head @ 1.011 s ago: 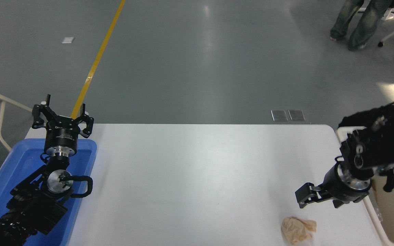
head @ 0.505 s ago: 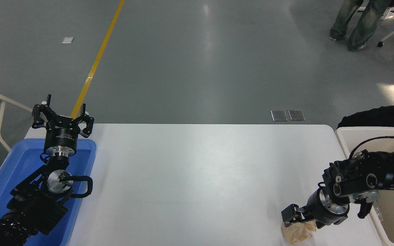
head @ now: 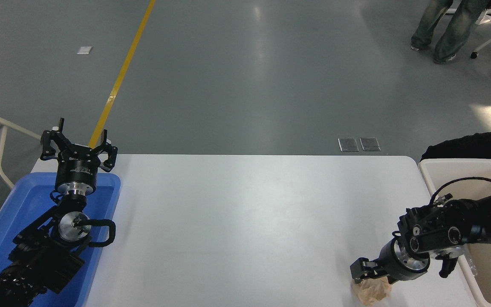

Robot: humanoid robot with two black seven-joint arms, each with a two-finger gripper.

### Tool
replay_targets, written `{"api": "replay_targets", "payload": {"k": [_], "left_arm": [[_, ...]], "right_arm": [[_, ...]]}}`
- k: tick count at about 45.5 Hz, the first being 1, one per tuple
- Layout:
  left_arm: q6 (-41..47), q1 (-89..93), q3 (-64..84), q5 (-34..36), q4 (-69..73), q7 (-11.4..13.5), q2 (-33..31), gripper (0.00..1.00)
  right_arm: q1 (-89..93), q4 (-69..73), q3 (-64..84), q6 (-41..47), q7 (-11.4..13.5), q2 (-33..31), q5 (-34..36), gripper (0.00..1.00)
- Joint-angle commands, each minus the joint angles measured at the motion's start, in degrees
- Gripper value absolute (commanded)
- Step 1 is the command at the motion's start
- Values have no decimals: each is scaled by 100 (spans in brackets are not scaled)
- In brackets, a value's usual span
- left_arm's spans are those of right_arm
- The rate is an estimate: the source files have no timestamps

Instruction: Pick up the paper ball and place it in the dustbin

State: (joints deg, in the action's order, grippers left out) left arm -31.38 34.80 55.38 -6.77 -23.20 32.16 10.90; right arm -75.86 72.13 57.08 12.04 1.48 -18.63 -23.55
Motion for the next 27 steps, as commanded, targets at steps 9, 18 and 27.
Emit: {"api": "replay_targets", "payload": {"k": [9, 18, 27], "left_arm": [[0, 0, -1, 0, 0, 1, 0, 99], [0, 0, -1, 9, 0, -8, 0, 99], [-9, 0, -1, 9, 0, -8, 0, 99]], "right_arm": [[142, -33, 5, -45, -16, 149, -18, 14], [-104, 46, 128, 43, -16, 62, -27, 0], [-1079, 590, 497, 219, -16, -377, -1, 0]]}}
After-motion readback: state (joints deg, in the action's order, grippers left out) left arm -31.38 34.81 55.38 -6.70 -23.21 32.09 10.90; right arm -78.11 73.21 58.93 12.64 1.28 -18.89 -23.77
